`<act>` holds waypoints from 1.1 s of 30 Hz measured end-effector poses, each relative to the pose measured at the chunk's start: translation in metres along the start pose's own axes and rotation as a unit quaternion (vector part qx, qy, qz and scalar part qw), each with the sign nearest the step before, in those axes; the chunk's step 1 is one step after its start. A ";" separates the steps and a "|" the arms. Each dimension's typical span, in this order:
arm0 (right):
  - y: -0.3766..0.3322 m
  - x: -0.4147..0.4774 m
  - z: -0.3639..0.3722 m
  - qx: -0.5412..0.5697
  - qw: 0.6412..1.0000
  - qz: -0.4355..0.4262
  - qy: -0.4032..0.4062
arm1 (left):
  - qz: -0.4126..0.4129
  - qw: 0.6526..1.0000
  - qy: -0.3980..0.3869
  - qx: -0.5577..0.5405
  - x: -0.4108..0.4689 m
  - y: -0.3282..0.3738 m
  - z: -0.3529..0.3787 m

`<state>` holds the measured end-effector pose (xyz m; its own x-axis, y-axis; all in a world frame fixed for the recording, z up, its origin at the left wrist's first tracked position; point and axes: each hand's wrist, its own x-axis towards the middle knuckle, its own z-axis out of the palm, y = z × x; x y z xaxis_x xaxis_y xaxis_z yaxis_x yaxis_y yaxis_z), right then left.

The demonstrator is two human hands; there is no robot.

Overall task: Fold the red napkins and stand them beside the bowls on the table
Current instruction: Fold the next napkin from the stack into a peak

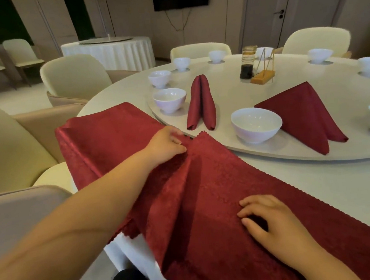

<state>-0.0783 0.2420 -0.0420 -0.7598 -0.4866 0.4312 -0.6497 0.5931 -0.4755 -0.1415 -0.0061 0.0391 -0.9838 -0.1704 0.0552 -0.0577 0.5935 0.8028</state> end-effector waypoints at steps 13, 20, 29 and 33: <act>0.012 0.006 0.004 -0.028 0.998 -0.048 0.033 | 0.002 0.995 0.100 -0.016 0.064 -0.016 0.050; 0.013 0.005 0.003 -0.042 0.997 -0.051 0.043 | 0.004 0.995 0.093 -0.019 0.051 -0.005 0.046; 0.009 0.001 0.000 0.007 1.000 -0.023 0.006 | 0.209 0.972 0.030 0.107 -0.102 0.003 0.019; 0.009 0.001 -0.001 0.034 0.999 -0.001 -0.018 | 0.109 0.982 0.009 0.157 -0.138 -0.028 0.037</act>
<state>-0.0849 0.2473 -0.0448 -0.7579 -0.5114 0.4051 -0.6506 0.5471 -0.5267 -0.0103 0.0300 -0.0126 -0.9757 -0.0245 0.2177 0.1016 0.8297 0.5489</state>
